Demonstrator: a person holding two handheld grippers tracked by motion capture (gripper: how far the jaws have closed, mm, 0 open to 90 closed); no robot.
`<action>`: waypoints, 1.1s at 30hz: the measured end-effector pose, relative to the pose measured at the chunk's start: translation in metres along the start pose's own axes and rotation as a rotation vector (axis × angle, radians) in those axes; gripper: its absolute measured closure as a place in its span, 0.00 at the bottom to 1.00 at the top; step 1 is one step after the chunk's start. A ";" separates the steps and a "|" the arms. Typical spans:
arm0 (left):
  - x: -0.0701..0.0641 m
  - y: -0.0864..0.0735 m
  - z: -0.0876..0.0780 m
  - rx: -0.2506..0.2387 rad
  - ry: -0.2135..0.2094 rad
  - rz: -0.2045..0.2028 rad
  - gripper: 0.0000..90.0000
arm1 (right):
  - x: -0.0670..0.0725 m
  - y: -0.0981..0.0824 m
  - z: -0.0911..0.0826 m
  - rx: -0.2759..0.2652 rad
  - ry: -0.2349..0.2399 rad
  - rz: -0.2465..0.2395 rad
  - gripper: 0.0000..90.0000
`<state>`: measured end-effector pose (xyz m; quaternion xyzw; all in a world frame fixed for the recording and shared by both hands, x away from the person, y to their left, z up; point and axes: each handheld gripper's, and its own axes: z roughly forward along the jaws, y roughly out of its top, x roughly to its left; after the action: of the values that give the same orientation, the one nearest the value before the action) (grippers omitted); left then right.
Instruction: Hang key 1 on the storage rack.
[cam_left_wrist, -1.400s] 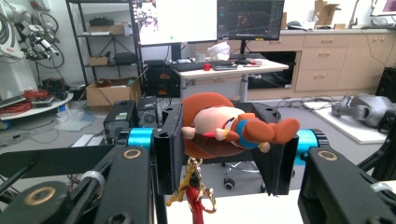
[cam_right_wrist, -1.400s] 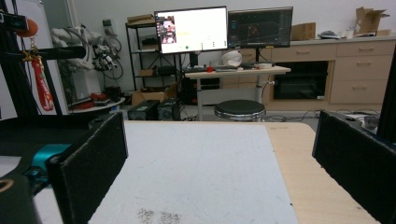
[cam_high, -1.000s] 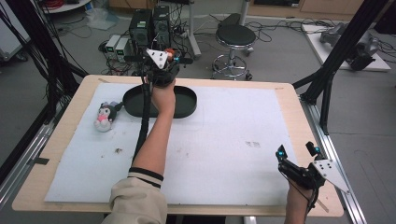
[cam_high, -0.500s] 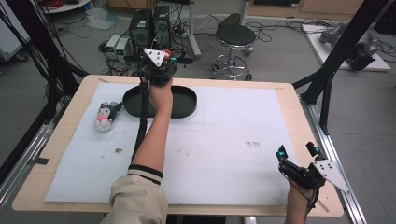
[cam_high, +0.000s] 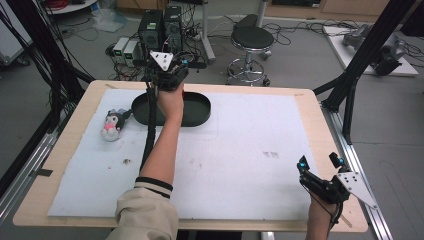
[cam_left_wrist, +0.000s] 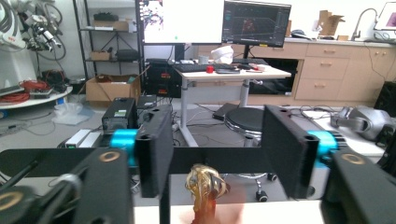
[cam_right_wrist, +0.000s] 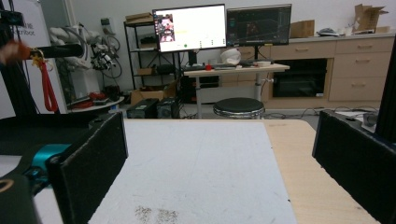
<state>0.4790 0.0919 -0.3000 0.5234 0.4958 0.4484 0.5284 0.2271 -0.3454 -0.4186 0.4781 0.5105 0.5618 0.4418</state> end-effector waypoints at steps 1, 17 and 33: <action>0.001 0.000 0.000 0.003 0.002 -0.005 0.41 | 0.000 0.000 0.000 0.000 0.000 0.002 0.03; 0.014 -0.005 -0.016 -0.008 -0.038 -0.014 0.18 | 0.002 0.002 0.000 -0.005 0.005 -0.001 0.03; 0.022 0.003 -0.055 -0.039 -0.049 0.012 0.02 | 0.007 0.004 0.002 -0.011 0.025 -0.002 0.03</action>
<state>0.4266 0.1195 -0.2963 0.5269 0.4704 0.4483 0.5478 0.2276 -0.3382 -0.4141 0.4681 0.5131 0.5702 0.4386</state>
